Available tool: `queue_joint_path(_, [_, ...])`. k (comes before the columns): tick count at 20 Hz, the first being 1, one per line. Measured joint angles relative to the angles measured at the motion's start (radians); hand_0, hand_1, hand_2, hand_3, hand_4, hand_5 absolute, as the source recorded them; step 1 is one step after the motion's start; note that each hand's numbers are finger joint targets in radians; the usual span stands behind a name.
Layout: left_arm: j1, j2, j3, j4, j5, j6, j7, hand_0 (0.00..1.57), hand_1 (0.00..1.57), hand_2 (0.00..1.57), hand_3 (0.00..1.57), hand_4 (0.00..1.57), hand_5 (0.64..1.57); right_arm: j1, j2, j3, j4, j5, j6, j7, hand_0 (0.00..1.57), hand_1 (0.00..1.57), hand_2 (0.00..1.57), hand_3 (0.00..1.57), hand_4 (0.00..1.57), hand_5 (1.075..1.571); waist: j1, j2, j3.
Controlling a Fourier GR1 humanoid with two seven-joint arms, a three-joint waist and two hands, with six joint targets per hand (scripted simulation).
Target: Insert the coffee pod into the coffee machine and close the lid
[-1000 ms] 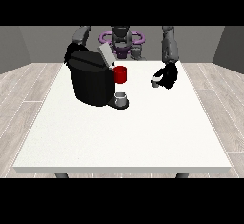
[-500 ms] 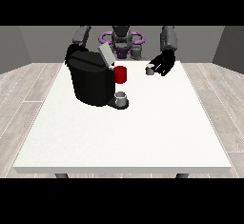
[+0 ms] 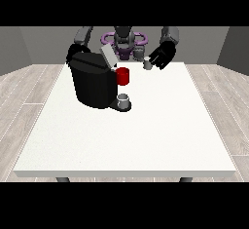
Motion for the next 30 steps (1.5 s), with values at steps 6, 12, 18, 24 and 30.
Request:
queue_joint_path(6, [-0.089, 0.024, 0.034, 0.000, -0.001, -0.005, 0.048, 1.27, 1.27, 1.31, 1.24, 0.51, 1.571, -0.028, 0.003, 0.018, -0.023, -0.010, 0.004, -0.002, 0.00, 0.00, 0.00, 0.00, 0.53, 1.571, -0.041, 0.031, 0.0000])
queue_joint_path(12, [-0.171, 0.044, 0.071, 0.011, 0.013, -0.023, 0.084, 1.26, 1.26, 1.32, 1.26, 0.49, 1.571, -0.048, 0.009, 0.043, -0.048, 0.015, -0.015, 0.005, 0.00, 0.00, 0.00, 0.00, 0.51, 1.571, -0.078, 0.066, 0.0001])
queue_joint_path(18, [-0.239, 0.071, 0.084, 0.024, 0.004, -0.035, 0.101, 1.28, 1.28, 1.31, 1.23, 0.50, 1.571, -0.076, -0.004, 0.039, -0.070, 0.020, -0.017, 0.018, 0.00, 0.00, 0.00, 0.00, 0.55, 1.571, -0.116, 0.107, 0.0002])
queue_joint_path(24, [-0.261, 0.064, 0.084, 0.028, -0.008, -0.026, 0.102, 1.31, 1.31, 1.33, 1.23, 0.49, 1.571, -0.095, -0.019, 0.016, -0.072, 0.011, -0.014, 0.010, 0.00, 0.00, 0.00, 0.00, 0.53, 1.571, -0.120, 0.132, 0.0001])
queue_joint_path(30, [-0.255, 0.046, 0.082, 0.042, -0.017, -0.022, 0.106, 1.27, 1.27, 1.30, 1.22, 0.51, 1.571, -0.082, -0.022, 0.004, -0.074, 0.008, -0.023, 0.018, 0.00, 0.00, 0.00, 0.00, 0.54, 1.571, -0.122, 0.131, 0.0000])
